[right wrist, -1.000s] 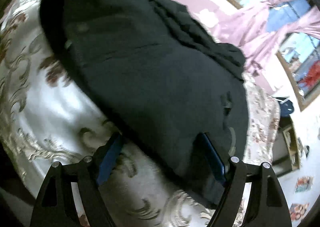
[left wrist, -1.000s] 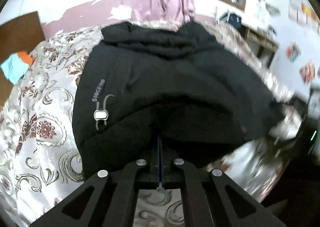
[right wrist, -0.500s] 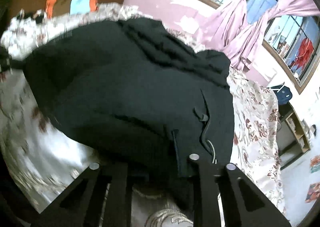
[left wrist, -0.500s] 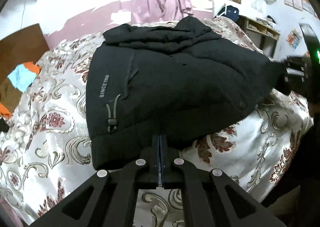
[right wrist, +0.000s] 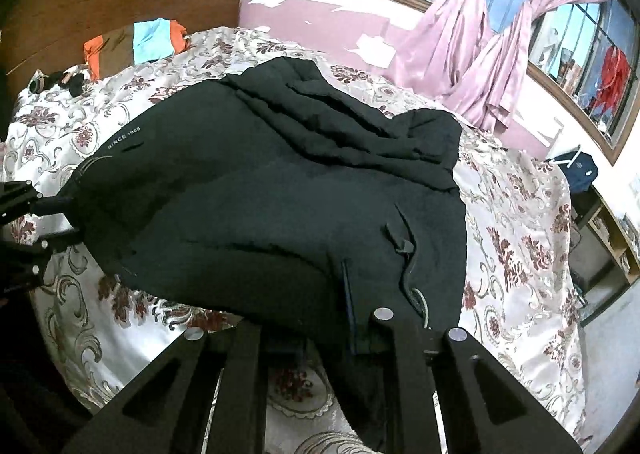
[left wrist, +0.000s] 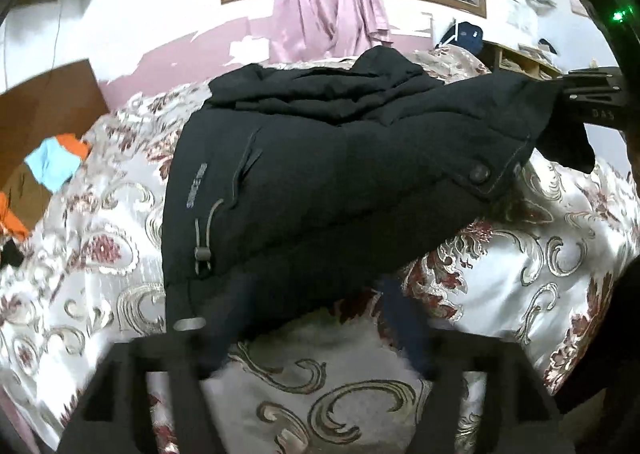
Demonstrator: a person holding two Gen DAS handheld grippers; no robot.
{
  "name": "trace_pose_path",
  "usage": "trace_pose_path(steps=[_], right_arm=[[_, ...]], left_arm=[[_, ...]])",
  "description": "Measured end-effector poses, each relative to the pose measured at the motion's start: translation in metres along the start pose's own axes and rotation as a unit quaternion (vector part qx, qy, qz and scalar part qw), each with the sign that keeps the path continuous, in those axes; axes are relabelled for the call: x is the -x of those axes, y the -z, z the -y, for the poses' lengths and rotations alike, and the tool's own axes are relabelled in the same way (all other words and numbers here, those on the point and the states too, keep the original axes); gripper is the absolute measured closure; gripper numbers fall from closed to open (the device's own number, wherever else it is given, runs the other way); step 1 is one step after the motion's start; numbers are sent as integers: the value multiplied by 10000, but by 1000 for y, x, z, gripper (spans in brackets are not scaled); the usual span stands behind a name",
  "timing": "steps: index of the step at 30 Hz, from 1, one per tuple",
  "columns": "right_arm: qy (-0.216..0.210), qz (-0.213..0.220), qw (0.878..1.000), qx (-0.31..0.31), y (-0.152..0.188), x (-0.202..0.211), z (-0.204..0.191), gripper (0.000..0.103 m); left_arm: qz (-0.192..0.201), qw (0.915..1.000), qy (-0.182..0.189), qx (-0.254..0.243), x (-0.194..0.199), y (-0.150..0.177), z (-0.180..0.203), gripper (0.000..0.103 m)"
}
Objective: Fold large clothes
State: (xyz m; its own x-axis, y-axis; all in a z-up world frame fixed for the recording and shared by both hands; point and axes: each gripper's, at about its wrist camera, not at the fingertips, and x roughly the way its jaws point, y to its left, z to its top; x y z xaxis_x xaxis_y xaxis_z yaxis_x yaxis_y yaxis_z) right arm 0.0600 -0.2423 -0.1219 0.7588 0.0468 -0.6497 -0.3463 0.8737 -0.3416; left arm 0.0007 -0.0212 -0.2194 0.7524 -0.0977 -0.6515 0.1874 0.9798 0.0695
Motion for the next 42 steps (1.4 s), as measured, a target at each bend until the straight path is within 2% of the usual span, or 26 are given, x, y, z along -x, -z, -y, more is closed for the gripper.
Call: trace_pose_path(steps=[4, 9, 12, 13, 14, 16, 19, 22, 26, 32, 38, 42], right_arm=[[-59, 18, 10000, -68, -12, 1, 3, 90], [-53, 27, 10000, 65, -25, 5, 3, 90], [-77, -19, 9999, 85, -25, 8, 0, 90], [-88, -35, 9999, 80, -24, 8, -1, 90], [-102, -60, 9999, 77, -22, 8, -1, 90], [-122, -111, 9998, 81, -19, 7, -1, 90], [-160, -137, 9997, 119, -12, 7, -2, 90], [-232, -167, 9996, 11, -8, 10, 5, 91], [-314, -154, 9992, -183, -6, 14, 19, 92], [-409, -32, 9985, -354, -23, 12, 34, 95], [-527, -45, 9977, -413, -44, 6, 44, 96], [-536, -3, 9973, -493, -54, 5, 48, 96]], left_arm=[[-63, 9998, -41, -164, -7, 4, 6, 29], [25, 9977, -505, -454, -20, 2, 10, 29], [-50, 9966, -660, -497, -31, -1, 6, 29], [-157, 9967, -647, -472, -37, -1, 1, 33], [-198, 9969, -625, -428, -40, -2, -3, 58], [-377, 9980, -425, -266, -41, -5, -15, 82], [-391, 9991, -162, 24, -27, -15, -30, 88], [-429, 9989, 32, 165, -9, -35, -42, 90], [-506, 9986, 150, -14, 4, -67, -47, 92], [-542, 9974, 391, 260, 7, -126, -64, 94], [-819, 9952, 402, 351, -9, -149, -73, 96], [-823, 9951, 395, 392, -9, -160, -77, 96]])
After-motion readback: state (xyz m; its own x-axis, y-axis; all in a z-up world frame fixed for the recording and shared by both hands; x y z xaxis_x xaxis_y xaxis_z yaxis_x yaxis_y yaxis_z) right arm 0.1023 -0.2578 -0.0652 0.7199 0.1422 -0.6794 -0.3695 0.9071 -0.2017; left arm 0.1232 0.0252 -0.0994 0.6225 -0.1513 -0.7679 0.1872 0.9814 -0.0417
